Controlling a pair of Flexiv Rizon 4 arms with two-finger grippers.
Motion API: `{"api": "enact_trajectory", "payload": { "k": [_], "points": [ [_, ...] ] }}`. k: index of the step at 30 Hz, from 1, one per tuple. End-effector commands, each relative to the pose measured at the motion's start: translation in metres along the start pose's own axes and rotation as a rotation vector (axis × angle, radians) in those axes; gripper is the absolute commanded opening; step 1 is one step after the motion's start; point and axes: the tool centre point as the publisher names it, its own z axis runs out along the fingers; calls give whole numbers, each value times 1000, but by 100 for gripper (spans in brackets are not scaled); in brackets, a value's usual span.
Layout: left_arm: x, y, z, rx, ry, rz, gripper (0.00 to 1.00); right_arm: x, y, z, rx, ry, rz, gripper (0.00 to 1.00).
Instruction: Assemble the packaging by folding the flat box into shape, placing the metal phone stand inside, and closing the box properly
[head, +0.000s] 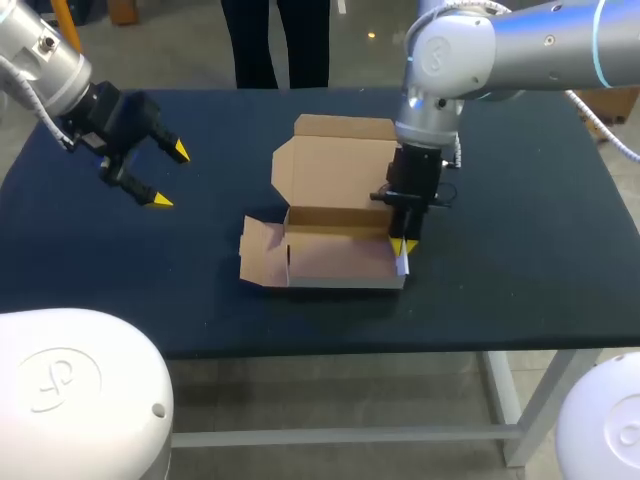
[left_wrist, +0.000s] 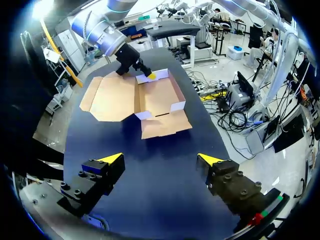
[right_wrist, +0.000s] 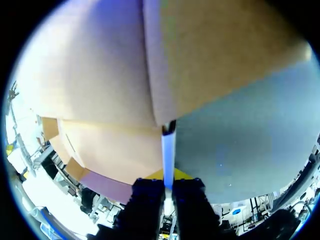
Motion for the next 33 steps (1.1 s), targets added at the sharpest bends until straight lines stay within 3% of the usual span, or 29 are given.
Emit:
{"api": "enact_trajectory", "payload": {
  "k": [1,15,33],
  "points": [
    [-1,0,-1,-4,5,-1,100,1,4,-2,46,-4,-1,0],
    [-1,0,-1,-4,5,-1,100,7,6,1,54,-20,8,0],
    [-1,0,-1,-4,5,-1,100,14,27,4,52,-59,27,0]
  ]
}}
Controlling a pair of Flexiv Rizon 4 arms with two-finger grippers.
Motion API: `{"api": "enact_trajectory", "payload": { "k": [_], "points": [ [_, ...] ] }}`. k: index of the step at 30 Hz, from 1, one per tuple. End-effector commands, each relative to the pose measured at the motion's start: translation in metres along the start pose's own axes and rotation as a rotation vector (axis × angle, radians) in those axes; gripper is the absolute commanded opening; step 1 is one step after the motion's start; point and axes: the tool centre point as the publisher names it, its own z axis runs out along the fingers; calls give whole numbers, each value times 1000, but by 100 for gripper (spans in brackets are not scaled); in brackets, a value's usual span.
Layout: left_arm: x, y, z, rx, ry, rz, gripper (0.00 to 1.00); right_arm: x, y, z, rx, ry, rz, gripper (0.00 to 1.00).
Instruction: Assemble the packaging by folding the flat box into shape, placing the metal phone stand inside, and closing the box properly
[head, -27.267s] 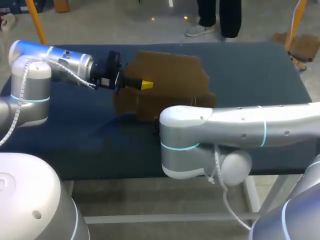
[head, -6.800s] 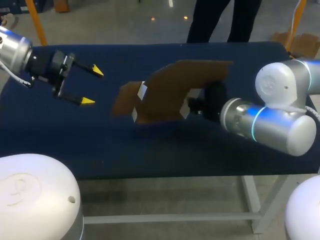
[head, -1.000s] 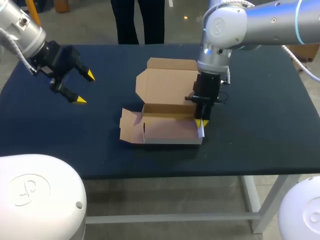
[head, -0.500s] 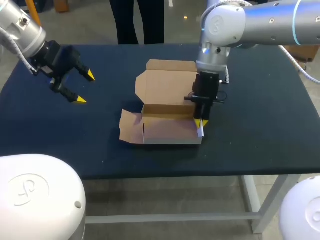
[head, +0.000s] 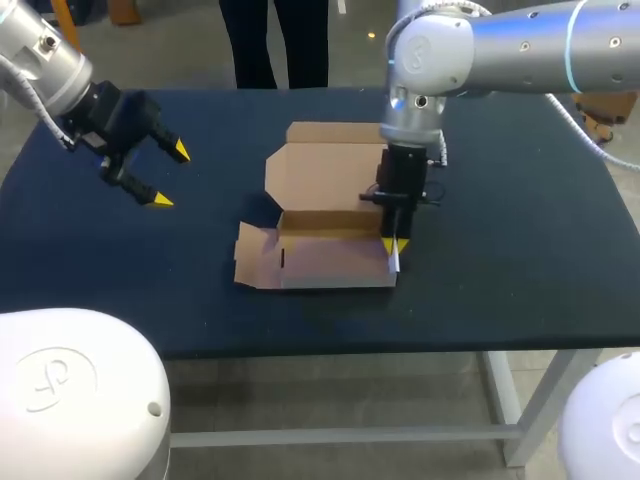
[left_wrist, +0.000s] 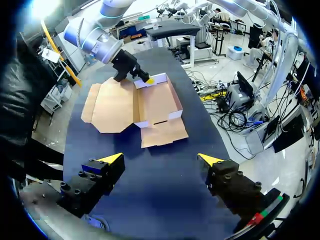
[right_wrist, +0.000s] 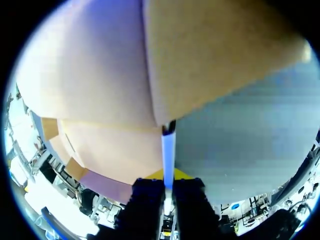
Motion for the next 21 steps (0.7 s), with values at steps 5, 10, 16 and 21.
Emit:
{"api": "enact_trajectory", "payload": {
  "k": [5,10,16,21],
  "points": [
    [0,0,-1,-4,3,-1,100,7,17,-2,25,-27,-7,0],
    [0,0,-1,-4,3,-1,100,10,22,-2,29,-54,0,0],
    [0,0,-1,-4,3,-1,100,11,26,-1,22,-65,17,0],
    [0,0,-1,-4,3,-1,100,12,27,-1,9,-69,34,4]
  ]
}}
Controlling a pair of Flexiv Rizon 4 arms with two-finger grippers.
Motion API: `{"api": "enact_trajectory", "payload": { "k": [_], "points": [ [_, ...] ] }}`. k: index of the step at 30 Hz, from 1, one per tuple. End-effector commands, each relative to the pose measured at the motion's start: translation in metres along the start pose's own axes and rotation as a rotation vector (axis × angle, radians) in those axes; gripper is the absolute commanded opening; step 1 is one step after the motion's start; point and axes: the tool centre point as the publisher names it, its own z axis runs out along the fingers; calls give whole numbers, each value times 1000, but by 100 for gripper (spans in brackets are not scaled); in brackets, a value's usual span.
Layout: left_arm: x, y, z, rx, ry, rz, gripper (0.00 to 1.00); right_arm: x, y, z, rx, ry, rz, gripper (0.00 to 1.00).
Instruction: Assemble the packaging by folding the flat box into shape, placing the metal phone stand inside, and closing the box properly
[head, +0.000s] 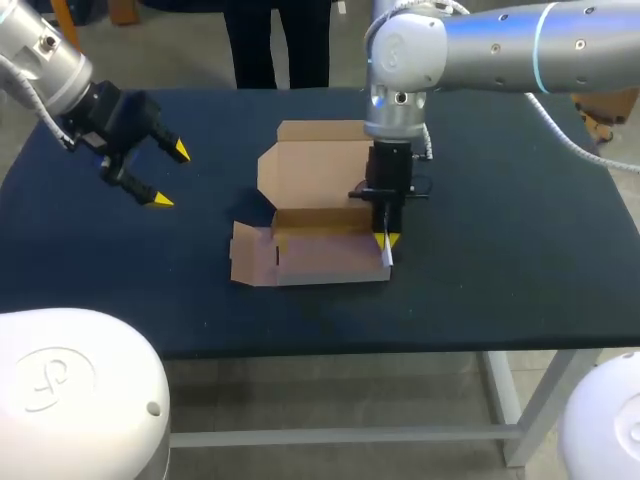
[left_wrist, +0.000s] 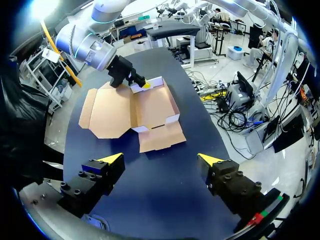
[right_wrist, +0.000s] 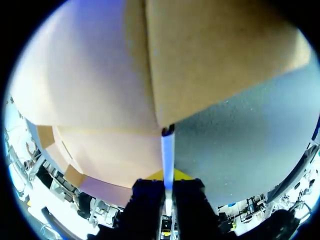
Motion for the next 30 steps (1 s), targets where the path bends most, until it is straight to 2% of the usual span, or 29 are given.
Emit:
{"api": "enact_trajectory", "payload": {
  "k": [1,9,16,24,30],
  "points": [
    [0,0,-1,-3,3,0,100,3,5,1,0,-9,11,9],
    [0,0,-1,-3,3,0,100,3,8,3,-41,-12,46,11],
    [0,0,-1,-3,3,0,100,5,11,4,-74,-22,84,20],
    [0,0,-1,-3,3,0,100,6,13,3,-131,-35,136,16],
    [0,0,-1,-3,3,0,100,6,13,2,-166,-36,171,19]
  ]
}}
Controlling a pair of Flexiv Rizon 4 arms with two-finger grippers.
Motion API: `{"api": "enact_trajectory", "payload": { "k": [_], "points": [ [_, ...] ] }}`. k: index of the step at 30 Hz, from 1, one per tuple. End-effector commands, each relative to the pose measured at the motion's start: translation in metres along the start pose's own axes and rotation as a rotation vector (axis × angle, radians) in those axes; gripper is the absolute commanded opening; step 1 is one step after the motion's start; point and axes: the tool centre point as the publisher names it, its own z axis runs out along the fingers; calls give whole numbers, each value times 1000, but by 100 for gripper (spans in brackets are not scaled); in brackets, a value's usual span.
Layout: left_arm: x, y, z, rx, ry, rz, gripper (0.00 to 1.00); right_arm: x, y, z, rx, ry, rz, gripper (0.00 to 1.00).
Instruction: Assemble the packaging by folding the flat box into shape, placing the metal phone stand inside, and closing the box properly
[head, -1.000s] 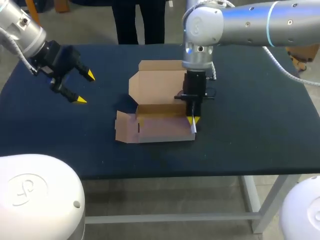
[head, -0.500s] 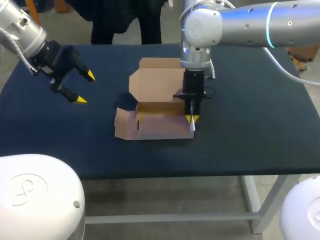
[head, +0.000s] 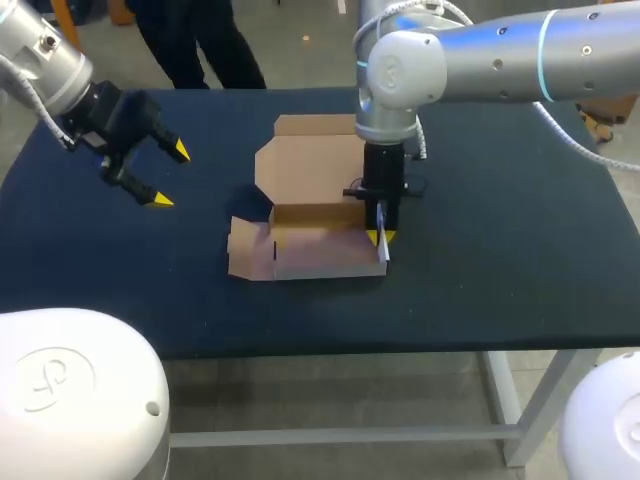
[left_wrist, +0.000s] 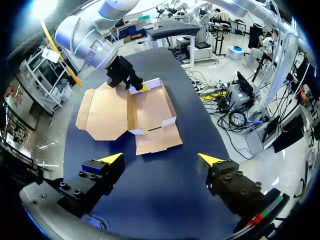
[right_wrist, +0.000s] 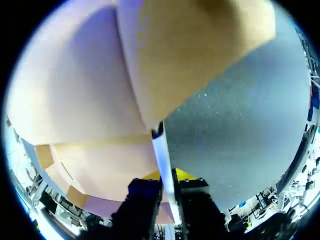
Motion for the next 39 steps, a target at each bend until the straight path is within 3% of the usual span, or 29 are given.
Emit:
{"api": "enact_trajectory", "payload": {
  "k": [1,6,17,21,28,39],
  "points": [
    [0,0,-1,-3,3,-1,100,-1,-4,3,-34,-1,21,20],
    [0,0,-1,-3,3,-1,100,-2,-4,4,-68,2,54,31],
    [0,0,-1,-3,3,-1,100,-3,-5,3,-169,40,104,25],
    [0,0,-1,-3,3,-1,100,-3,-5,2,-217,55,121,30],
    [0,0,-1,-3,3,-1,100,-2,-4,3,-251,63,126,27],
    [0,0,-1,-3,3,-1,100,3,-4,-2,-315,55,27,23]
  ]
}}
